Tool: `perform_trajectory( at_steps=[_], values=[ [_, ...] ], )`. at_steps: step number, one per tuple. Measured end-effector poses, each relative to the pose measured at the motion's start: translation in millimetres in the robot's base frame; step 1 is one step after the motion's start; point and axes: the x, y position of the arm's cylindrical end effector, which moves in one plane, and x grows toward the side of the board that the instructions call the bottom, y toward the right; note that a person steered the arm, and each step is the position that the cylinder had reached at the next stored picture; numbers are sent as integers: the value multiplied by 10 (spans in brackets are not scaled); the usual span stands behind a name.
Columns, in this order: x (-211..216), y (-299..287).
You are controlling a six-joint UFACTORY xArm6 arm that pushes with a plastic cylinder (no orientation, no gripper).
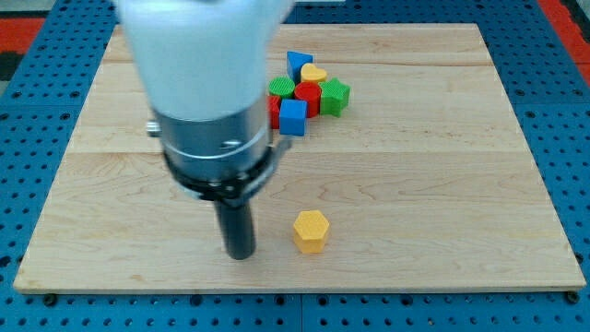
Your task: Slide the yellow hexagon towards the bottom center
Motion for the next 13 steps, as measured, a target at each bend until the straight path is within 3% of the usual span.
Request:
perform_trajectory(
  at_steps=[1,3,4,5,6,7,9,10,11,13],
  values=[
    [-197,0],
    [-227,808],
    [-227,916],
    [-542,858],
    [-664,1286],
    [-492,1617],
    [4,1616],
    [-2,914],
    [-7,735],
    [-32,1012]
  ],
)
